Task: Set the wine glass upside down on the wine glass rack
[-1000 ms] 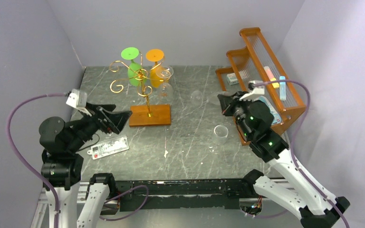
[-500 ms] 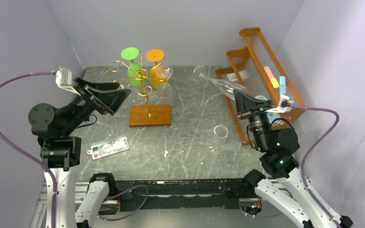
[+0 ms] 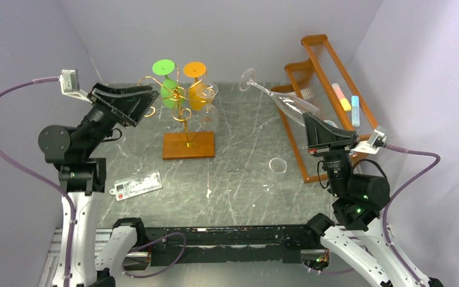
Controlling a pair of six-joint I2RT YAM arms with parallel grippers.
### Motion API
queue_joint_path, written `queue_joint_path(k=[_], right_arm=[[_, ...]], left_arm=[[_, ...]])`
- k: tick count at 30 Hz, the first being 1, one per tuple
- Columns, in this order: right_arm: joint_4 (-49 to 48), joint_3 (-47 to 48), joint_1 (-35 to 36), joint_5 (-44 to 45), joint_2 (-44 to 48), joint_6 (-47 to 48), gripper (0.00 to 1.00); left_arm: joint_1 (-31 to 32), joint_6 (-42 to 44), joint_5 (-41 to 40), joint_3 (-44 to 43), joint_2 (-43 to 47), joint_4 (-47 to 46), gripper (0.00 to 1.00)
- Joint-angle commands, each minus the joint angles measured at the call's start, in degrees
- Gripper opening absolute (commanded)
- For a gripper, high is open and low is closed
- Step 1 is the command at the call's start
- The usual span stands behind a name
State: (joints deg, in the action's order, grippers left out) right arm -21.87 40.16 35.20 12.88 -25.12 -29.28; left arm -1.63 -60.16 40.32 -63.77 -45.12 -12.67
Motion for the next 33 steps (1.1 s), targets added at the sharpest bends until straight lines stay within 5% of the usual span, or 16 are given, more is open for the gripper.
queue_joint_path(k=[1,7,14,24,33], right_arm=[[-2.51,1.92,-0.3,-1.46,-1.9,-3.27,0.0],[-6.15,4.75,-0.29,-4.49,-8.2,-3.55,0.0],[-12.58,4.41,-0.29,-4.79,-10.77,-3.56,0.0],[-16.52,2.45,-0.31,-4.21,-9.34,-4.14,0.0],[-19.24,0.79,-0.28,-7.4,-6.63,-7.48,0.0]], left_arm=[[3.77,-3.09,1.22,-0.29,-5.96,-6.86,0.96],[26.3,10.88,-10.62,-7.93,-15.95,3.27,0.96],[39.94,7.68,-24.16,-5.72,-20.87,-5.44,0.95],[51.29,-2.3,-46.13,-4.09,-23.91,-11.13,0.88],[57.03,-10.72,-53.07,-7.16,-31.5,-21.38,0.76]])
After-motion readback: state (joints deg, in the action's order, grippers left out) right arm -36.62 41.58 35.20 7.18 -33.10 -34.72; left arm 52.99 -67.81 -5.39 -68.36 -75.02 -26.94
